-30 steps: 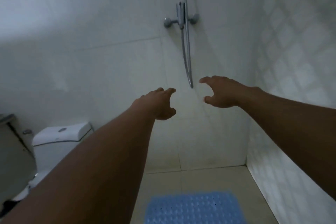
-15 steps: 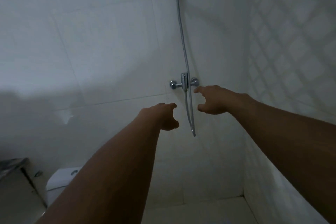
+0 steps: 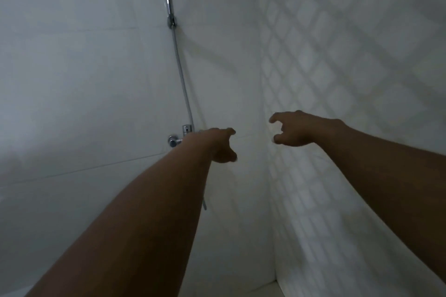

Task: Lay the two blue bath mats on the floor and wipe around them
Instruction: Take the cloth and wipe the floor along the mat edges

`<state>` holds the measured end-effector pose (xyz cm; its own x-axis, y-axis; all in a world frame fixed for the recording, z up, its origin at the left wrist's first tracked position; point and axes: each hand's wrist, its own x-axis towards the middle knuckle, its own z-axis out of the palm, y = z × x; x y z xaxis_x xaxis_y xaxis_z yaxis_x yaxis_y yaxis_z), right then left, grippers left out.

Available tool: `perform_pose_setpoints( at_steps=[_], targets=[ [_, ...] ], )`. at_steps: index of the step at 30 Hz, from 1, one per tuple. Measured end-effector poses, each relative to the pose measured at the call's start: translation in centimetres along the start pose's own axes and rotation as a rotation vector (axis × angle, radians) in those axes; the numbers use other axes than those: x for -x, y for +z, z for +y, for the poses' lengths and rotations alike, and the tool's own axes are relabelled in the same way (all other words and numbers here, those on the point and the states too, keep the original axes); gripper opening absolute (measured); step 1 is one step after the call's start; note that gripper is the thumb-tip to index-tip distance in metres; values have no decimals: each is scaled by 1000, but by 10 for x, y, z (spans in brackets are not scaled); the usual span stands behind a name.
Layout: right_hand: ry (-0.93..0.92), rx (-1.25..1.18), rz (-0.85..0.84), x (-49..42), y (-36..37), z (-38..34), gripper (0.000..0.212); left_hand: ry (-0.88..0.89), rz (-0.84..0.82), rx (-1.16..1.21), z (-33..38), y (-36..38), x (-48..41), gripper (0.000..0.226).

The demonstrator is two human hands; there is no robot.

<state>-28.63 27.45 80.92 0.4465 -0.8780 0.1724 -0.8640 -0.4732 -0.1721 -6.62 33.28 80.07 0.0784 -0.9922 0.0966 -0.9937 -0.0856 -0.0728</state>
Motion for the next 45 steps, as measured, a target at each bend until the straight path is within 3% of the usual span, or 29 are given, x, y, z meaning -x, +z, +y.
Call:
perform_pose_setpoints(
  at_steps=[5,9,17,19,24,31,36,41,45],
  targets=[
    [106,50,34,8,-30,57,63,50,39,14,60,-25,-47,84],
    [214,70,54,33,-45,100,59,146,-60,-22,126,-34,-76,78],
    [564,113,129,130,-74,149,54,531,-42,-6,238,-64,-90,64],
    [669,125,143,162,-82,148,52,644,-15,42,259,-73,-75,53],
    [908,164,237,246,-93,128,49,956,33,191,311,-84,-17,53],
    [1302,230,240,407,-92,50,49,1441,-4,251,381,-83,131,46],
    [1652,311,294,539,-110,-49,47,1797,12,243,406,-98,284,44],
    [1987,412,332,646,-131,-199,45,2180,35,282,378,-122,461,46],
    [2215,509,350,701,-141,-330,40,2421,-58,392,321,-138,592,46]
  ],
)
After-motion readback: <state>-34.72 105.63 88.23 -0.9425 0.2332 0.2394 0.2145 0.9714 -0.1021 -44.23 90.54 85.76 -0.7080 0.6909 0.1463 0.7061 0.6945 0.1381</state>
